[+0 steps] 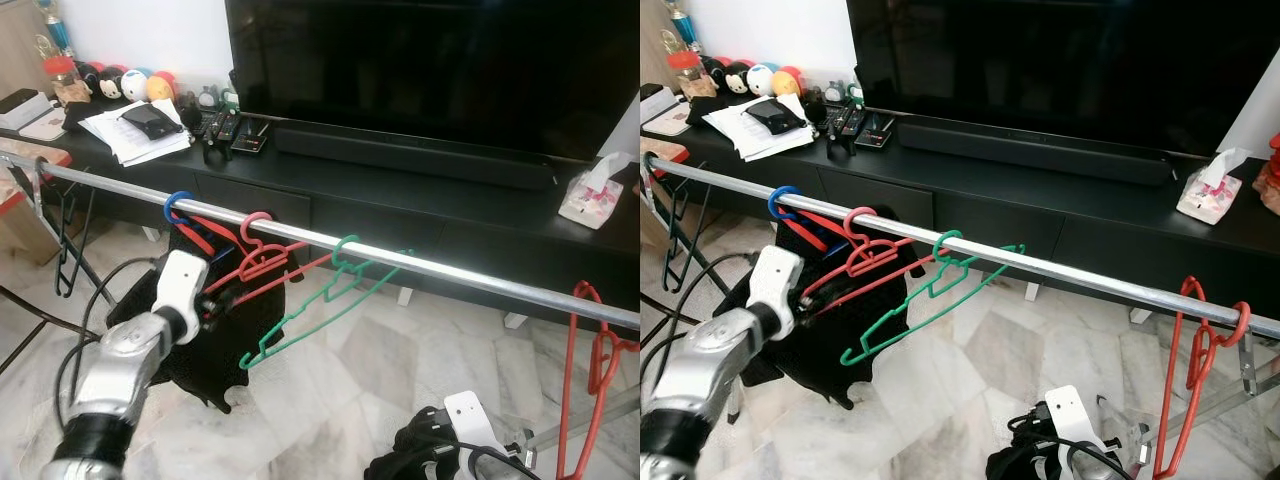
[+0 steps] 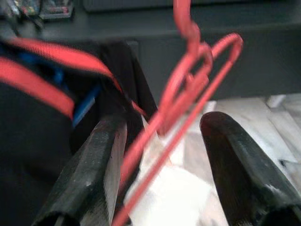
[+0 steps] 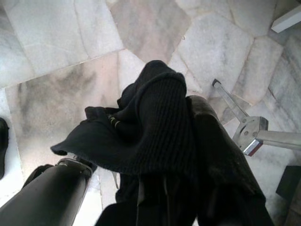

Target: Hang hanger

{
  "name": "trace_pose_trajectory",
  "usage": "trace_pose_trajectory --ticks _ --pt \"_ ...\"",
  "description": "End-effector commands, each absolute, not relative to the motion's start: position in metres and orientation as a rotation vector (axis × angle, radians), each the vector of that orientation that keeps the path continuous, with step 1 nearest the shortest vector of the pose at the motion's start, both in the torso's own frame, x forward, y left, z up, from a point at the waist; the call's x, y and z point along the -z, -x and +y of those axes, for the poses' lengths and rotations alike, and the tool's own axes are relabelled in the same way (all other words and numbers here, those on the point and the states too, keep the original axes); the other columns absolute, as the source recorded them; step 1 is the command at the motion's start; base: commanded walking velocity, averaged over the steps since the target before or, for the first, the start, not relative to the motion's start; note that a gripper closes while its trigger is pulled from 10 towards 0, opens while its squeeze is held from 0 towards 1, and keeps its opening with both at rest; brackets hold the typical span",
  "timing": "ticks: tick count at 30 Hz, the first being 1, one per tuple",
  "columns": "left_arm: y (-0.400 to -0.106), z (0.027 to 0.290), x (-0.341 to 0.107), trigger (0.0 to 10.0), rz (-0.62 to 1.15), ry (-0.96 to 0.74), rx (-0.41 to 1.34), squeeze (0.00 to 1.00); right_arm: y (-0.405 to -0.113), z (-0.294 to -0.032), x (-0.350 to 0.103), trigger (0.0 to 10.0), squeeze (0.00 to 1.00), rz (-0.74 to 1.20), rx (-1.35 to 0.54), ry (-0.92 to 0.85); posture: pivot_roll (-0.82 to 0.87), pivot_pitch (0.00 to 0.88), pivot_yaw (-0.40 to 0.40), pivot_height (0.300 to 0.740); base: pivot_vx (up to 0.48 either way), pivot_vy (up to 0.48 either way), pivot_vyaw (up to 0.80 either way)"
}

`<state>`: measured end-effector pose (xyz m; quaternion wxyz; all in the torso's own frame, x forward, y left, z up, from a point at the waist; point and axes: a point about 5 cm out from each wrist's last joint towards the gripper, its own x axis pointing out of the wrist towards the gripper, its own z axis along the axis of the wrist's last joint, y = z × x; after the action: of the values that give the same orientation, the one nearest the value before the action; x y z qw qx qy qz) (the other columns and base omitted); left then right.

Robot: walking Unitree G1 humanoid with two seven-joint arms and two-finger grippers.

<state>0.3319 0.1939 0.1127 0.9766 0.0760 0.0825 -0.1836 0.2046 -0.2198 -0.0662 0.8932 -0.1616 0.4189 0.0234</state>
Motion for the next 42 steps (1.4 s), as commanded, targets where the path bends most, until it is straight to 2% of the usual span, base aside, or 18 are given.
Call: trace_pose_trajectory --ticks 1,7,21,29,37,42 --pt "-0.335 0.198 -0.113 10.0 0.155 -0.164 0.336 0.00 -0.204 -0.222 0.066 10.0 0.00 0.869 -0.039 0.336 -0.06 0.015 -0.039 0.740 0.000 0.000 0.00" --pt "-0.342 0.195 -0.110 10.0 0.166 -0.206 0.337 0.00 -0.204 -0.222 0.066 10.0 0.00 0.870 -0.038 0.335 -0.06 0.018 -0.039 0.740 0.000 0.000 0.00" --pt "-0.358 0.186 -0.100 10.0 0.175 -0.175 0.279 0.00 -0.204 -0.221 0.066 10.0 0.00 0.867 -0.036 0.330 -0.07 0.013 -0.033 0.740 0.000 0.000 0.00" --pt "-0.365 0.183 -0.103 10.0 0.185 -0.149 0.309 0.00 -0.203 -0.221 0.067 10.0 0.00 0.870 -0.032 0.327 -0.08 0.009 -0.029 0.740 0.000 0.000 0.00" --pt "-0.363 0.180 -0.104 10.0 0.206 -0.126 0.459 0.00 -0.202 -0.221 0.067 10.0 0.00 0.872 -0.035 0.329 -0.07 0.007 -0.034 0.740 0.000 0.000 0.00" --pt "-0.366 0.189 -0.109 10.0 0.185 -0.147 0.423 0.00 -0.203 -0.221 0.067 10.0 0.00 0.871 -0.039 0.332 -0.07 0.006 -0.038 0.740 0.000 0.000 0.00"
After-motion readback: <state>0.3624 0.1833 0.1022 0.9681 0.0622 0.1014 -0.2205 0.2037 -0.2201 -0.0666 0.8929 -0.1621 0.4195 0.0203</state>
